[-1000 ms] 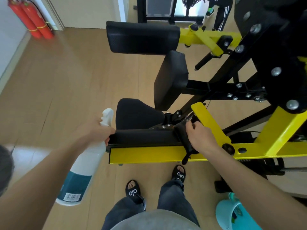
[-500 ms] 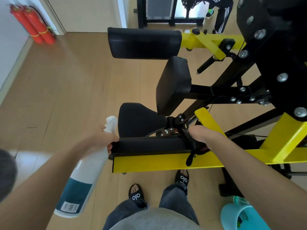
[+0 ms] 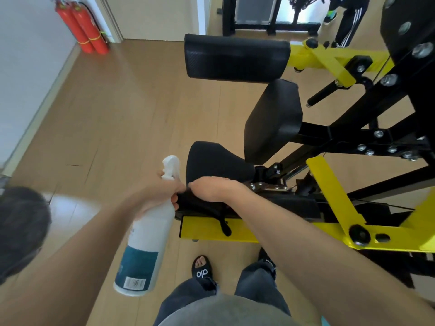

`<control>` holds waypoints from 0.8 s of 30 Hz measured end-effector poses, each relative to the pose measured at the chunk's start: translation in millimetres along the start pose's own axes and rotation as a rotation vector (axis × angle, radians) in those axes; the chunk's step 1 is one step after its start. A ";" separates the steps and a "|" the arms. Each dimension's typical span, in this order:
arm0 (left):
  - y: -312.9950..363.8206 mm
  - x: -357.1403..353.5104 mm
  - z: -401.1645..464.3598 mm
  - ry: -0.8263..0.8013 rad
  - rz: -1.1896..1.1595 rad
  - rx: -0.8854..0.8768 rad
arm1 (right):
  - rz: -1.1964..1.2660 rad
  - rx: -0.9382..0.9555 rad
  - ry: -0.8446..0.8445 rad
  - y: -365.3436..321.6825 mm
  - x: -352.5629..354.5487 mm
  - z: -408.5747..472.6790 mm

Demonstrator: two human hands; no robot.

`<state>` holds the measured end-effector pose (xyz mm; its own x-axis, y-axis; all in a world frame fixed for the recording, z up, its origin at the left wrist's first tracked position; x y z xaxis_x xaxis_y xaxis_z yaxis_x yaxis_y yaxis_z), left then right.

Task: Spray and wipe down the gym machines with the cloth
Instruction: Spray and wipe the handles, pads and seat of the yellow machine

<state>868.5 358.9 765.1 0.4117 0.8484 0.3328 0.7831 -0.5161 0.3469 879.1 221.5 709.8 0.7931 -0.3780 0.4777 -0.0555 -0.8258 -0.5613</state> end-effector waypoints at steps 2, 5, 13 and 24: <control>-4.6 5.1 1.6 -0.023 -0.037 -0.003 | -0.059 0.000 -0.005 1.8 0.6 -4.6; -8.9 12.9 3.9 -0.018 -0.055 -0.010 | -0.058 -0.098 0.010 37.6 7.2 -31.4; -20.5 24.7 18.1 0.033 -0.020 -0.055 | 0.056 -0.470 -0.088 129.0 19.6 -55.3; -31.1 26.4 27.2 0.079 0.027 -0.019 | 0.314 0.007 -0.475 27.5 -26.3 72.3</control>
<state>867.6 400.6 739.3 0.3935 0.8226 0.4105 0.7632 -0.5412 0.3530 900.6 239.0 633.0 0.9248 -0.3742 -0.0684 -0.3303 -0.7008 -0.6323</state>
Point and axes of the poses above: each hand's wrist, its own z-axis towards the middle knuckle, its own x-axis out of the back of the hand, y = z × x, the point moved 6 cm from there along z, towards the middle knuckle, and after that the axes turned 9 degrees about x, right-handed, at the moved point
